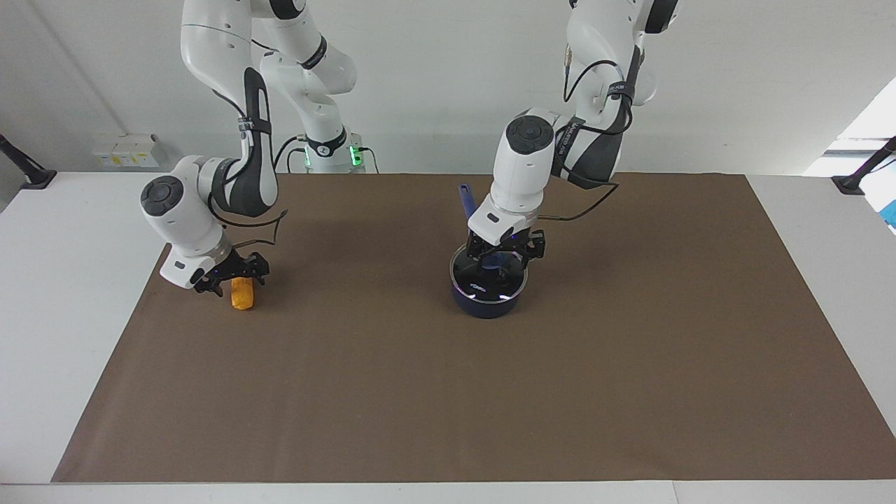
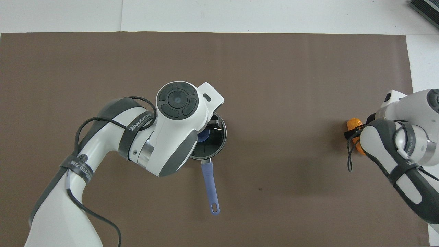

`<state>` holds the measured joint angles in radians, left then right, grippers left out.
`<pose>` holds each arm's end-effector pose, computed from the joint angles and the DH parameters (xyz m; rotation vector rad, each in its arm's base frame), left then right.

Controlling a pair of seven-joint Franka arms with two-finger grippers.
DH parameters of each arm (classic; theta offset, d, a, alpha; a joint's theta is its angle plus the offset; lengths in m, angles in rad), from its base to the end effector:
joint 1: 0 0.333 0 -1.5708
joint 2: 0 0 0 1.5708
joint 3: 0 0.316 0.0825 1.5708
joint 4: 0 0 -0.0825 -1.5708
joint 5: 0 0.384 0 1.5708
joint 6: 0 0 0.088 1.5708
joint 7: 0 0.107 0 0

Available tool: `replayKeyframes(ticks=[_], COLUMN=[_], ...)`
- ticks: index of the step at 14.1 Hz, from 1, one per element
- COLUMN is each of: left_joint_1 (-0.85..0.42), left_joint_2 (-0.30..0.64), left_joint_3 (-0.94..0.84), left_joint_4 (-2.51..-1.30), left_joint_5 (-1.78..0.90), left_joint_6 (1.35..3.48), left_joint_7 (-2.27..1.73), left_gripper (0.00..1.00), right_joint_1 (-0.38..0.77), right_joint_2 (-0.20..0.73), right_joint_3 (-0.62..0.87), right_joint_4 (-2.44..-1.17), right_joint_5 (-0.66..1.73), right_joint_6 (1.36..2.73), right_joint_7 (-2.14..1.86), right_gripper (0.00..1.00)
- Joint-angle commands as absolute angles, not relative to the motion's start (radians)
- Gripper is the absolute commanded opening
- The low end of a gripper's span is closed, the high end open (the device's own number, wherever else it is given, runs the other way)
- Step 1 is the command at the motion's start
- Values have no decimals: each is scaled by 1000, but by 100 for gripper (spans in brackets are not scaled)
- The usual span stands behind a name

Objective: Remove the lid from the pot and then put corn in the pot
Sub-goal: 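Lift the lid off with the left gripper while the right gripper lifts the corn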

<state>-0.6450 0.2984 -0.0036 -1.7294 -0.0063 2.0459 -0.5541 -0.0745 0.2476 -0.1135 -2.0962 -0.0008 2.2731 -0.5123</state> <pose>0.5121 -0.3883 0.4100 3.1225 -0.1430 0.0174 0.5603 -0.1056 0.2980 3.0945 0.5110 -0.1172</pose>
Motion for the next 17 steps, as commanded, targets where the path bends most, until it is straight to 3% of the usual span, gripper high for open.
replayKeyframes(ticks=[1,2,3,9,10,11,12,13,17], left_joint_1=[-675,-676,-675,-675,-676,-675,-675,-676,-672], left_joint_2=[259,261,262,262,262,264,265,265,261], left_joint_3=[14,14,14,14,14,14,14,14,15], left_joint_4=[-1818,-1825,-1824,-1809,-1807,-1802,-1802,-1802,-1787], left_joint_5=[14,14,14,14,14,14,15,15,15], left_joint_6=[2117,2132,2129,2089,2086,2082,2082,2083,2060], left_joint_7=[-593,-606,-606,-607,-607,-607,-607,-607,-606], left_gripper=[100,100,100,100,95,71,33,4,0], right_joint_1=[-92,-92,-94,-80,-78,-66,-36,-25,-6], right_joint_2=[247,247,248,246,229,213,201,195,155], right_joint_3=[-109,-109,-109,-109,-101,-97,-98,-98,-97], right_joint_4=[-2123,-2123,-2123,-2048,-2034,-2019,-1991,-1958,-1803], right_joint_5=[-8,-8,-9,-9,-11,-11,-11,-11,-9], right_joint_6=[2310,2310,2310,2270,2252,2232,2192,2147,1910], right_joint_7=[-577,-586,-583,-510,-447,-393,-344,-300,-239], right_gripper=[31,8,0,0,0,0,0,0,0])
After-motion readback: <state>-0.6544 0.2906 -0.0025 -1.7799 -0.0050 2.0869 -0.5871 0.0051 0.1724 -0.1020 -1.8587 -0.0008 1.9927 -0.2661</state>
